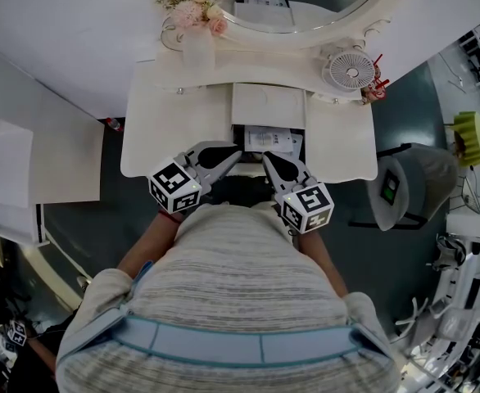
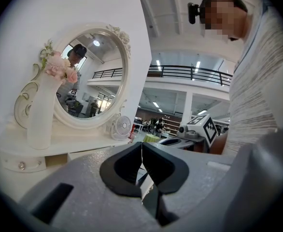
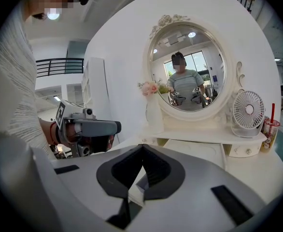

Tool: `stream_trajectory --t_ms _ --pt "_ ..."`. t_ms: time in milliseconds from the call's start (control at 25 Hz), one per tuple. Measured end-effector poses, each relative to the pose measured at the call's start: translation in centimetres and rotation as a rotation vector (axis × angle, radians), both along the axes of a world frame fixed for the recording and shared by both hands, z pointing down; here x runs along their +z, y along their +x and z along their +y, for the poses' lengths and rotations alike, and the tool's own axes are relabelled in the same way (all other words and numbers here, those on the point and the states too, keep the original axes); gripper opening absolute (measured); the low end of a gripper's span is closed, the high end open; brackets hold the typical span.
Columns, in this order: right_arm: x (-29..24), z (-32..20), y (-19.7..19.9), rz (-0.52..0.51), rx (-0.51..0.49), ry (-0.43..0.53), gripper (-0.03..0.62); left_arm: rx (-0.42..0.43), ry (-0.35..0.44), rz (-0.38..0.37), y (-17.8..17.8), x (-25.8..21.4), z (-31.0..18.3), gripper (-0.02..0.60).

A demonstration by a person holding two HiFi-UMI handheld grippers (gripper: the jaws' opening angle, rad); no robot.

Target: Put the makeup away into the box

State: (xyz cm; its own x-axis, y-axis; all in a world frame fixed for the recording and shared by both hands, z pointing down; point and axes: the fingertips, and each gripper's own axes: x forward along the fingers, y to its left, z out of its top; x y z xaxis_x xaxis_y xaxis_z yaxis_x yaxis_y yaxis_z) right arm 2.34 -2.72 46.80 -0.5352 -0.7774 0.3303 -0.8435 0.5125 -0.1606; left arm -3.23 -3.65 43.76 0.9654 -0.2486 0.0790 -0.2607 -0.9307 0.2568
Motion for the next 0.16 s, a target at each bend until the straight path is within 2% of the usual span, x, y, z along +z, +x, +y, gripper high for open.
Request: stream_trajectory --t_ms 160 --pt "0.03 -0.02 -0.28 0.006 -0.011 -0.002 0.008 -0.006 -0.004 0.003 -0.12 -0.01 -0.11 0.015"
